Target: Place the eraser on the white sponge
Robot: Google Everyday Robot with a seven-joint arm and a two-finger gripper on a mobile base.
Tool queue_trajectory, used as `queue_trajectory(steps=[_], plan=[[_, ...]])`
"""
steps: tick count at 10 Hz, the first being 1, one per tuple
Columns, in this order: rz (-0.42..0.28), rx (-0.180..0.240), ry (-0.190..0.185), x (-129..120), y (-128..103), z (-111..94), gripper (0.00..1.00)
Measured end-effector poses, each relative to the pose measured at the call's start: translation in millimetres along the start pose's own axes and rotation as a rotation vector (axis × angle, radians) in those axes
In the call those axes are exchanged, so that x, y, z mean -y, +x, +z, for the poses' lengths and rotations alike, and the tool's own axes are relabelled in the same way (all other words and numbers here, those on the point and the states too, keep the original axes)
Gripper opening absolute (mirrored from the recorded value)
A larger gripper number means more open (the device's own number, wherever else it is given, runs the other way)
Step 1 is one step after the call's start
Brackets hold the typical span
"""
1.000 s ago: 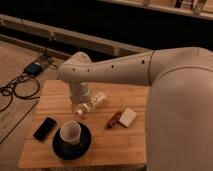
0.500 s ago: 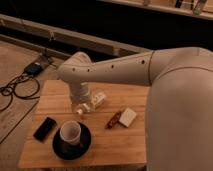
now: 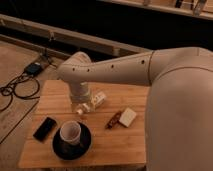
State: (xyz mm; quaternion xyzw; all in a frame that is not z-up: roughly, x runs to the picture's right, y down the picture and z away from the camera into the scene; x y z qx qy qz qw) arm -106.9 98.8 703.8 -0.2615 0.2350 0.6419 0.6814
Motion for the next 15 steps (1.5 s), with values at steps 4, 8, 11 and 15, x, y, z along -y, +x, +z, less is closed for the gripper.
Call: queue_trajectory(steps=[4,8,11,15], plan=[[-0.073,0.001,0.044,-39.4,-7.1,-1.2,0.65],[-0.172,0.006,0.073,-92.3,-16.2,12.7,0.65],[-0.223,0.011,0.081,-129.5,-33.3,34.2,0.65],[-0.181,0.057,0.006,-174.9,-67.6,69.8,0.65]])
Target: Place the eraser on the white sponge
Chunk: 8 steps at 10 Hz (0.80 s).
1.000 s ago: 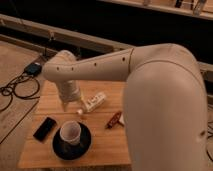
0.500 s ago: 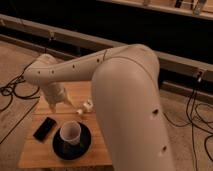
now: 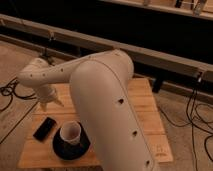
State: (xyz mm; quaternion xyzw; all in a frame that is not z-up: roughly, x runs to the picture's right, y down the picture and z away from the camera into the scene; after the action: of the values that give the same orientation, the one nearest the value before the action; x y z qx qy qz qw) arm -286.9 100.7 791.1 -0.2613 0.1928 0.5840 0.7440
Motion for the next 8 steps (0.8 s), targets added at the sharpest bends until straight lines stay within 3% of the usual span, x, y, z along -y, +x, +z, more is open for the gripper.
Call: queue_trajectory(steps=[2,4,8], plan=[[0.028,-0.007,-0.004,-6.3,-4.6,25.1,0.65],[0.025,-0.026,0.018,-8.2,-2.2,46.0,0.65],[-0.047,-0.064,0.063,-19.9,8.7,68.3,0.65]])
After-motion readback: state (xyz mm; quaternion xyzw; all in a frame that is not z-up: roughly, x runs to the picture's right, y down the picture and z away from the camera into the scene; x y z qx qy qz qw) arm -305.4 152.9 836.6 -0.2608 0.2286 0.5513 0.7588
